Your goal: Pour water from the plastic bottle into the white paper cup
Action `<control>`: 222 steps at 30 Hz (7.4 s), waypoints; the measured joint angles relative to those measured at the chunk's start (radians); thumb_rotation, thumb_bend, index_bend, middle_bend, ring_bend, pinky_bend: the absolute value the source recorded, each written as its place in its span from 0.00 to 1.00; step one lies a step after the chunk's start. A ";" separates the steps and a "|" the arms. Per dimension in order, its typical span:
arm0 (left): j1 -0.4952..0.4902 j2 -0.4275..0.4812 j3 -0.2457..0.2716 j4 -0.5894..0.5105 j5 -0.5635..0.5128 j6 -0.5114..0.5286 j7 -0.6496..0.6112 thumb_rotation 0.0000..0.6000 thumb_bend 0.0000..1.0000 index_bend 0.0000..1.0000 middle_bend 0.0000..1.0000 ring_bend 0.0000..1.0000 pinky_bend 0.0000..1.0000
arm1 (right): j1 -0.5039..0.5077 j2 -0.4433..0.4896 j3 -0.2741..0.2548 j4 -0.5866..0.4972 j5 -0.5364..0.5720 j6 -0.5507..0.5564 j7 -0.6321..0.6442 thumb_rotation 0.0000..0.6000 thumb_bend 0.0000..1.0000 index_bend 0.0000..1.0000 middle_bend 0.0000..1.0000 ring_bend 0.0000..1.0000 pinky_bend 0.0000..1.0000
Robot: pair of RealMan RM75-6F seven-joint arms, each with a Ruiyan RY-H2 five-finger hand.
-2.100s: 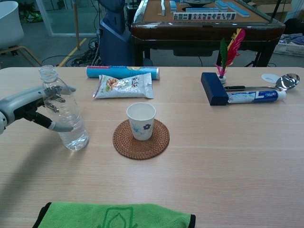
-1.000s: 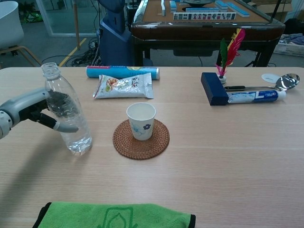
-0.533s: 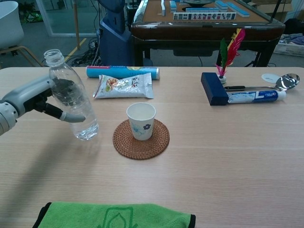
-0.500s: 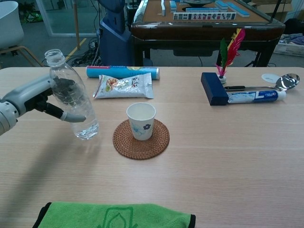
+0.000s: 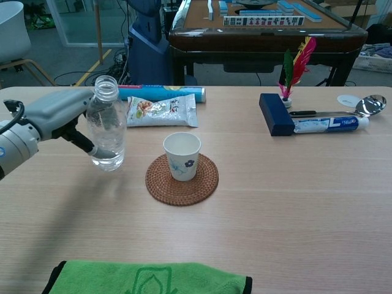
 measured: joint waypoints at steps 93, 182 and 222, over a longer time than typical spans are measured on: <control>-0.330 -0.323 -0.056 0.100 -0.568 0.316 1.343 1.00 0.02 0.69 0.74 0.44 0.42 | 0.005 0.027 0.001 0.020 0.001 -0.021 0.099 1.00 0.16 0.35 0.28 0.23 0.44; -0.358 -0.380 -0.067 0.151 -0.502 0.377 1.524 1.00 0.02 0.72 0.79 0.46 0.42 | 0.003 0.037 -0.002 0.021 -0.005 -0.021 0.120 1.00 0.16 0.35 0.28 0.23 0.44; -0.225 -0.159 -0.202 -0.125 -0.604 0.177 0.926 1.00 0.02 0.72 0.80 0.47 0.42 | 0.018 0.014 -0.002 0.031 0.016 -0.055 0.087 1.00 0.16 0.35 0.28 0.23 0.44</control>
